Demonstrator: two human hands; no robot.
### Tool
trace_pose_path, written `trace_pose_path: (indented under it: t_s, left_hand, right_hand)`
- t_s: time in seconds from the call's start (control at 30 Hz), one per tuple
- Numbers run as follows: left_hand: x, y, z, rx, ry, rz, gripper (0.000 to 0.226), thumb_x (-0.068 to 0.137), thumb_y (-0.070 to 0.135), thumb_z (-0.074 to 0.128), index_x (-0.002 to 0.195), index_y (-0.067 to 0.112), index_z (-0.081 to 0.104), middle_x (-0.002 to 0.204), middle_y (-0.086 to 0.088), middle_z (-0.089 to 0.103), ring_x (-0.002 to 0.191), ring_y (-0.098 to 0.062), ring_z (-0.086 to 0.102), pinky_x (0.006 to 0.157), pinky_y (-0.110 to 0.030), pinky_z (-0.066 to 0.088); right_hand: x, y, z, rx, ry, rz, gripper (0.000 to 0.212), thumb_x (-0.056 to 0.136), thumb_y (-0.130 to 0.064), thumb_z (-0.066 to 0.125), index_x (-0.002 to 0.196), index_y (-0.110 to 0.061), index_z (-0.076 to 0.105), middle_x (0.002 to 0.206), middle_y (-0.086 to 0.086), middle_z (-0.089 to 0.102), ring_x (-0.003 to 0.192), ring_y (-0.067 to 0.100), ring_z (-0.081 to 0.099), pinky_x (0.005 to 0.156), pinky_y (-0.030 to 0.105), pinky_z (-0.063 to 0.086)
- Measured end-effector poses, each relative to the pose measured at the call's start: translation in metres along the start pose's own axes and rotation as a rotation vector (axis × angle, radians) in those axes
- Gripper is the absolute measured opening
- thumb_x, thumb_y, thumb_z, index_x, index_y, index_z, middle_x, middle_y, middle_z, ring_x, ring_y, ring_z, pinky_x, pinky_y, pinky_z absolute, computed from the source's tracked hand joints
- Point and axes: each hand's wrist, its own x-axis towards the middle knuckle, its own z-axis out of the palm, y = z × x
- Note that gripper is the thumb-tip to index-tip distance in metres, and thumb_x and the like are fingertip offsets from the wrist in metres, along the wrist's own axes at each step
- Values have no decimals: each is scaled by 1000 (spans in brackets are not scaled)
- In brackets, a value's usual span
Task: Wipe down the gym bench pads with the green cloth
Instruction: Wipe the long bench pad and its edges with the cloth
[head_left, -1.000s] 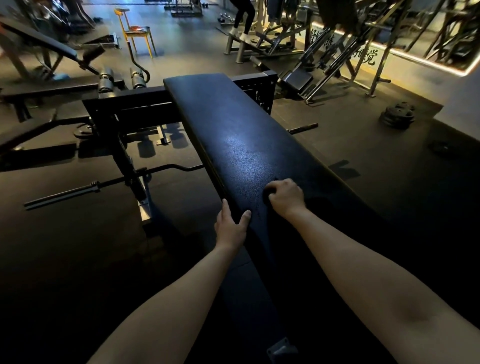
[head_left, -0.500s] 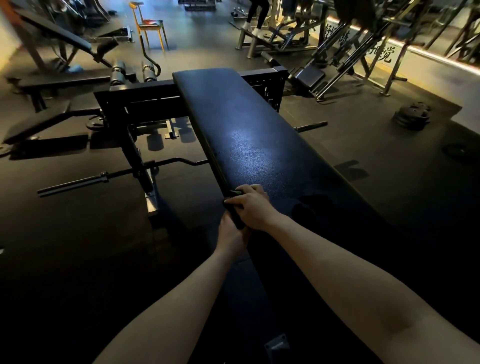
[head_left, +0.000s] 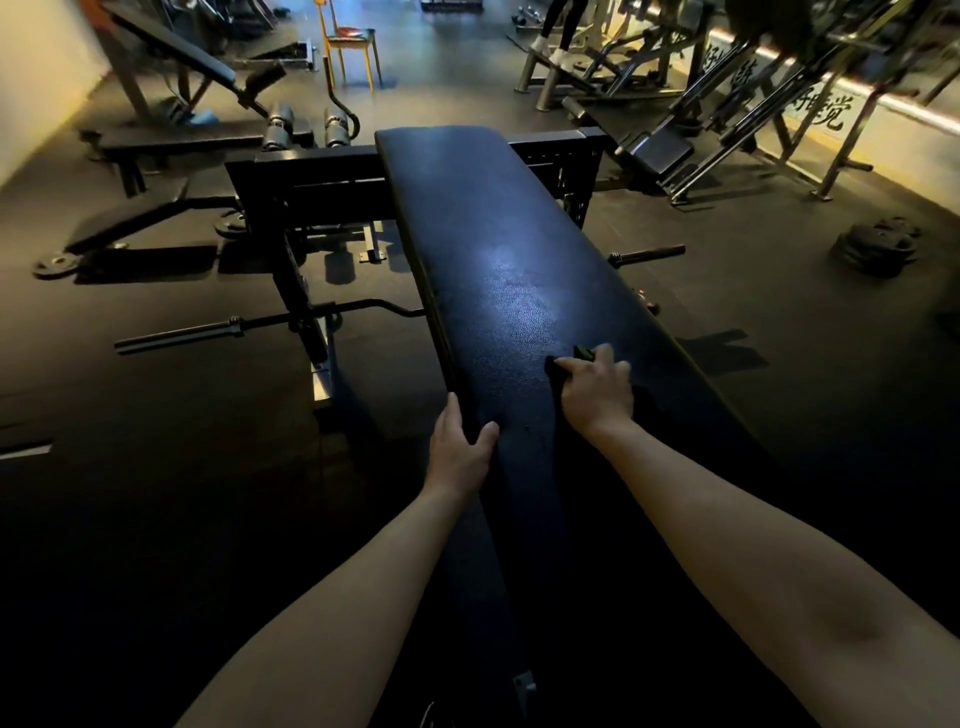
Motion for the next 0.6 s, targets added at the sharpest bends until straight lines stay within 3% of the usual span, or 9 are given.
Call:
trace_pose_path:
  t_s: [0.07,0.13,0.23,0.37,0.47,0.6]
  left_hand:
    - [0,1,2,-1,0,-2,79,97,27,64,157,3,18,161,-16,26,150,-25,25,121,-30,19]
    - [5,-3,3,-19,14,-11,78,91,33,68,155,7,30,155,-14,36,146,-29,33,121,-38,25]
    - [16,1,1,20,54,30,70,84,32,72,144,11,44,148,-13,44,138,-31,42,117,-50,33]
    - [26,20,3,315,26,74,69,99,24,52,159,9,20,167,-8,9,153,-27,7,125,-37,8]
    - [28,37,17,531,7,131,70,97,36,50,159,18,21,168,-1,3,154,-24,-2,124,-40,3]
    - [24,43,38,654,21,146,74,97,48,47,160,23,17,169,2,1,154,-20,-7,124,-42,-3]
  right_hand:
    - [0,-17,5,84,-25,-66,39,98,-18,45,128,-36,64,130,14,44,110,41,46,100,37,38]
    - [-5,-43,14,172,-95,-264,32,97,-25,54,124,-36,67,133,11,48,114,39,48,103,33,34]
    - [-11,-68,20,95,-239,-501,33,97,-30,55,127,-39,65,142,4,43,125,34,37,108,38,31]
    - [9,-44,15,33,-241,-496,42,96,-22,53,132,-43,59,133,2,45,118,33,40,104,40,37]
    - [18,-19,14,70,-202,-438,41,95,-20,53,129,-39,63,124,6,47,110,33,42,100,35,38]
    - [33,20,13,60,-104,-331,45,95,-14,49,130,-38,63,130,8,45,108,35,41,99,33,35]
